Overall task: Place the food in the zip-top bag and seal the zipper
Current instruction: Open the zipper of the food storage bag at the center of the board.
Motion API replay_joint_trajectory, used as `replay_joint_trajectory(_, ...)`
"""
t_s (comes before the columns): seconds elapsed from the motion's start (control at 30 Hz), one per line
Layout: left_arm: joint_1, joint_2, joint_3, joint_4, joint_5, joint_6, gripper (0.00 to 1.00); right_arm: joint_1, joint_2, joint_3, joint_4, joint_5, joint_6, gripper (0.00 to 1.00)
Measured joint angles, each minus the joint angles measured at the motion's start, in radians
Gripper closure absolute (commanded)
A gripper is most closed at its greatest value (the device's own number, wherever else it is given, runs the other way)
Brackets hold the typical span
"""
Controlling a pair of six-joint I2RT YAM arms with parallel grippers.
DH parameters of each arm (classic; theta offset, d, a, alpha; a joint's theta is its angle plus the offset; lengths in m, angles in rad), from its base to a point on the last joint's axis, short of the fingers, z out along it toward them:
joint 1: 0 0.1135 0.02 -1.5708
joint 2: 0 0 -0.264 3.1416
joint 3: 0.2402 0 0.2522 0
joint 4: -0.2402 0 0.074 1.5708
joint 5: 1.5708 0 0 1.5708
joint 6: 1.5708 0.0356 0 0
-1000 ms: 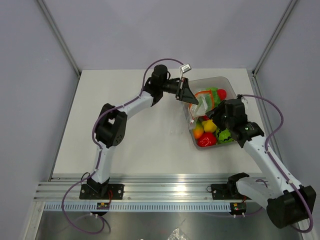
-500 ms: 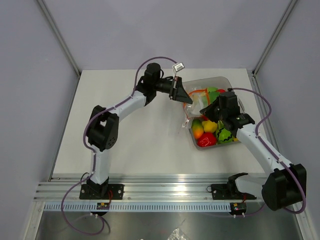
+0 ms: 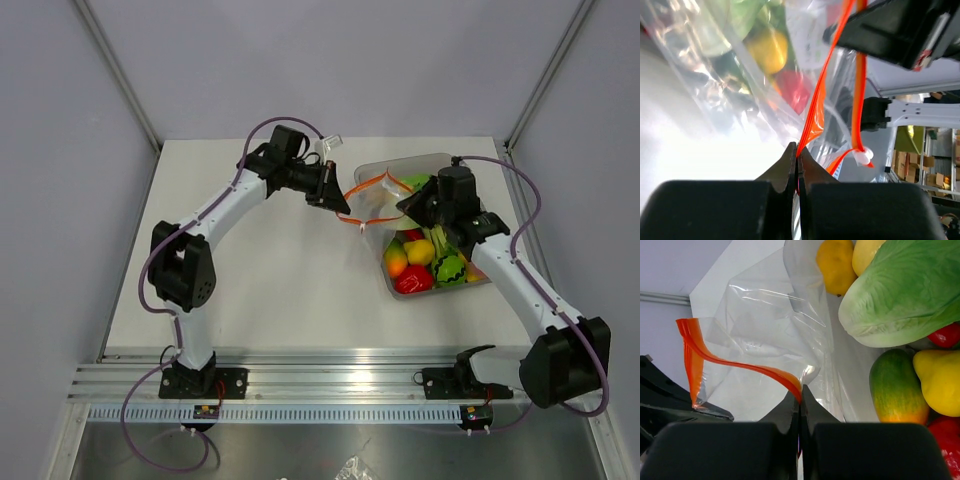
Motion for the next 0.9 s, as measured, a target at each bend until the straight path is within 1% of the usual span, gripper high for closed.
replay_joint_trajectory(0.07, -0.001, -0.006, 0.014, -0.087, -0.047, 0.034, 1.0, 0.005, 0.033, 0.003, 0.014, -0.018, -0.006, 1.0)
replay_joint_trajectory(0.17, -0.004, -0.006, 0.052, -0.172, -0.119, 0.064, 1.0, 0.024, 0.097, 0.003, 0.017, -0.021, -0.01, 1.0)
replay_joint_trajectory(0.33, -0.018, -0.01, 0.097, -0.252, -0.216, 0.085, 1.0, 0.064, 0.194, 0.004, 0.02, -0.018, -0.024, 1.0)
replay_joint_trajectory(0.47, -0.03, -0.012, 0.097, -0.27, -0.26, 0.085, 1.0, 0.066, 0.233, 0.01, 0.016, -0.015, -0.045, 0.92)
replay_joint_trajectory(0.5, -0.033, -0.012, 0.097, -0.274, -0.274, 0.085, 1.0, 0.066, 0.236, 0.012, 0.015, -0.015, -0.05, 0.89)
replay_joint_trajectory(0.6, -0.04, -0.012, 0.097, -0.285, -0.323, 0.084, 1.0, 0.066, 0.235, 0.023, 0.009, -0.01, -0.068, 0.94)
replay_joint_trajectory(0.63, -0.043, -0.012, 0.098, -0.291, -0.336, 0.084, 1.0, 0.066, 0.235, 0.026, 0.008, -0.01, -0.072, 1.0)
replay_joint_trajectory(0.8, -0.057, -0.016, 0.193, -0.382, -0.455, 0.093, 1.0, 0.069, 0.187, 0.031, 0.02, -0.034, -0.085, 1.0)
replay_joint_trajectory(0.9, -0.064, -0.042, 0.266, -0.438, -0.536, 0.11, 1.0, 0.092, 0.185, 0.086, 0.017, -0.056, -0.093, 1.0)
